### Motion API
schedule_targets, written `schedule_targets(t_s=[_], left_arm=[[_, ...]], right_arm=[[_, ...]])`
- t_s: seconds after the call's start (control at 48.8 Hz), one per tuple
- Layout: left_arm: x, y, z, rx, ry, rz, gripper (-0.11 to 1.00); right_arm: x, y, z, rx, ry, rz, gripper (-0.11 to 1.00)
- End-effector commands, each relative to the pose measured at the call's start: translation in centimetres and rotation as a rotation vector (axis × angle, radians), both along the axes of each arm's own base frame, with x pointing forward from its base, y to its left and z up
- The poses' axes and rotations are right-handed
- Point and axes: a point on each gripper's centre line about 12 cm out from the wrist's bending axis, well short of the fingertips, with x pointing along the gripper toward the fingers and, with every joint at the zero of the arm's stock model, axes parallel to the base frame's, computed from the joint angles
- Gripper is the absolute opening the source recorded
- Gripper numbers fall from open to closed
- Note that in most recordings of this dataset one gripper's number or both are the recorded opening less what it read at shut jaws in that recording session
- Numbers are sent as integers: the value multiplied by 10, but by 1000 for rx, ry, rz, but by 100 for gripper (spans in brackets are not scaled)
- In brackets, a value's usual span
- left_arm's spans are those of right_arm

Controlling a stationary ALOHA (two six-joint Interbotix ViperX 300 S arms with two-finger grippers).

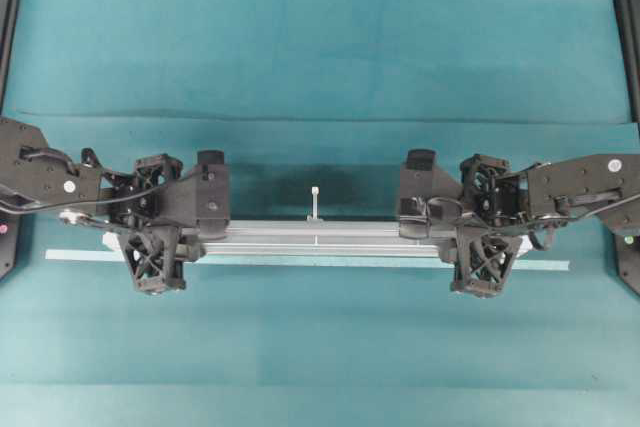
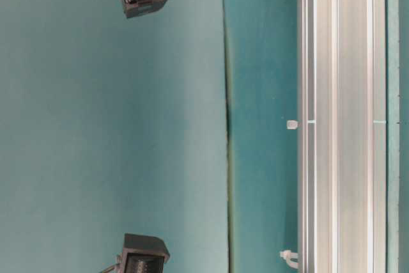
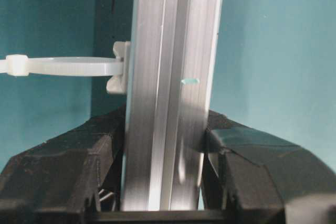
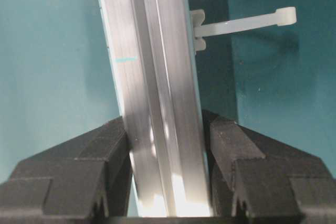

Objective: Lift the large metal rail with both hands.

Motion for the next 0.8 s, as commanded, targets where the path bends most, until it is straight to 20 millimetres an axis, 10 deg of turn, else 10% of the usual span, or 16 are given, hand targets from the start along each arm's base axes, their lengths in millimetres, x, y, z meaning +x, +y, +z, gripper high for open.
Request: schedule_targets(t_s=[0.0,0.389,0.615,0.779], left_arm=[[6,-1,4,-4,-20,3,36],[1,-2,2,-6,-17,1,36],[-1,-2,1,-8,-9,7,36],[-1,-2,1,-9,-12,8,36]], right_arm=[[-3,3,-3,19,11,-17,39],[-4,10,-3,31,12,-7,40],[-4,10,-3,34,13,-16,82],[-4,11,-3,34,14,-16,92]])
